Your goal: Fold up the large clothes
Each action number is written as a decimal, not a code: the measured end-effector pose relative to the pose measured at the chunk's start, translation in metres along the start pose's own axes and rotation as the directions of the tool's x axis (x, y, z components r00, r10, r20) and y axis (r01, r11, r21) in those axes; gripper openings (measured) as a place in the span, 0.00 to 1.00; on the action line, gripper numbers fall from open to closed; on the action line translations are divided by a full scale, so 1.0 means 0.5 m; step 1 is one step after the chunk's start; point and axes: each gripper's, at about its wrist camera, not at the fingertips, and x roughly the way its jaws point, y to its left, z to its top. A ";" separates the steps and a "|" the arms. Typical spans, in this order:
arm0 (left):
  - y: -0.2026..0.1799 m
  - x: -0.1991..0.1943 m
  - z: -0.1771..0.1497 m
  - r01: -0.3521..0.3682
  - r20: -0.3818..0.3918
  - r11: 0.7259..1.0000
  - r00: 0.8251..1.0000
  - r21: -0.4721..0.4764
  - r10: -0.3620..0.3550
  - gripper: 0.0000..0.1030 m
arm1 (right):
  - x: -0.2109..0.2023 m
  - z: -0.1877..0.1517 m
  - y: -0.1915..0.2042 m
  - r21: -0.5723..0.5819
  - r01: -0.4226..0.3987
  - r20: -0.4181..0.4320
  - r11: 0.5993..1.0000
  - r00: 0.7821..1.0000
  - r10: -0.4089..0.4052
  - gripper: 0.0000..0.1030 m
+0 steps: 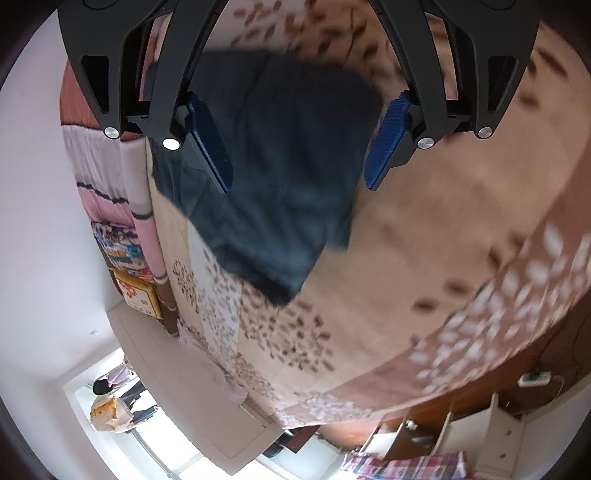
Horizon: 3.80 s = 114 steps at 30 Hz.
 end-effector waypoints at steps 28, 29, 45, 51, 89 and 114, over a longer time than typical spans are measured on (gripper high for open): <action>0.059 0.139 -0.126 0.123 -0.010 0.940 0.991 -0.318 -0.134 0.28 | 0.139 -0.114 -0.052 0.255 -0.082 -0.021 0.963 0.996 0.091 0.50; 0.058 0.135 -0.122 0.143 -0.003 0.935 0.988 -0.324 -0.152 0.24 | 0.136 -0.114 -0.054 0.258 -0.091 -0.022 0.962 0.995 0.099 0.43; 0.078 -0.086 -0.225 0.080 -0.035 0.990 0.996 -0.117 -0.085 0.13 | -0.030 -0.254 -0.035 0.177 -0.064 -0.114 0.982 0.990 0.085 0.24; 0.110 -0.123 -0.296 -0.004 -0.051 1.000 0.999 -0.029 0.003 0.13 | -0.053 -0.316 -0.052 0.124 -0.002 -0.161 0.992 0.987 0.022 0.26; 0.094 -0.096 -0.323 -0.054 -0.022 0.996 0.998 0.068 0.055 0.49 | 0.294 -0.448 0.330 -0.527 -0.031 -0.435 0.849 0.869 -0.238 0.00; 0.079 -0.114 -0.316 0.082 0.054 0.996 0.995 0.020 -0.083 0.18 | 0.245 -0.257 0.409 -0.500 -0.069 -0.295 0.863 0.951 -0.095 0.00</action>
